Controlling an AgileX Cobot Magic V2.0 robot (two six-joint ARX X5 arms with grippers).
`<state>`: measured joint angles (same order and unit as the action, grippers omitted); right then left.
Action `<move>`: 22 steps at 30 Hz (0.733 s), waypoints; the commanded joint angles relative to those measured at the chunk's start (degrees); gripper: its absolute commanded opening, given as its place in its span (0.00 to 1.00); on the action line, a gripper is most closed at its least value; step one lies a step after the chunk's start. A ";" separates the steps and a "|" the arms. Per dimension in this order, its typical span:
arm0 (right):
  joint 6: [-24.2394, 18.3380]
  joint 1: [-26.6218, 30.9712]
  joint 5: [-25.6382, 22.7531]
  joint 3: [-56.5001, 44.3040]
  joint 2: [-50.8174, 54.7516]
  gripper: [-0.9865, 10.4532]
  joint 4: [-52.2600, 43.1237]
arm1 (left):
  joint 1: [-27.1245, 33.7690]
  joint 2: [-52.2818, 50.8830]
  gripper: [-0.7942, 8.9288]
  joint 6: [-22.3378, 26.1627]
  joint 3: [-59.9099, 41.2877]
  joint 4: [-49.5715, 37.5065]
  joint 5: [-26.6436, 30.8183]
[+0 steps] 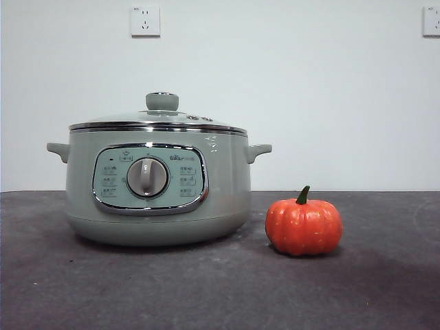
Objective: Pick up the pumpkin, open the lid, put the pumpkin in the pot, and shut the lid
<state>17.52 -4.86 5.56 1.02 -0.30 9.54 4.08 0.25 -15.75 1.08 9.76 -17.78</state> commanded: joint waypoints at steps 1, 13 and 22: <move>5.40 -0.09 3.28 0.90 -0.42 0.08 0.00 | 0.13 -0.15 0.07 -2.78 1.14 2.25 -0.55; 5.40 -0.15 8.87 15.13 -10.36 0.08 7.63 | 0.13 5.31 0.07 -2.14 15.74 12.13 -3.61; -6.10 -0.17 19.17 32.83 -24.65 0.08 22.43 | 0.11 16.26 0.07 7.19 29.49 23.19 -12.35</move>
<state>15.51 -4.91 23.90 32.08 -23.97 30.98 4.08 16.14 -12.27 29.80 32.36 -29.34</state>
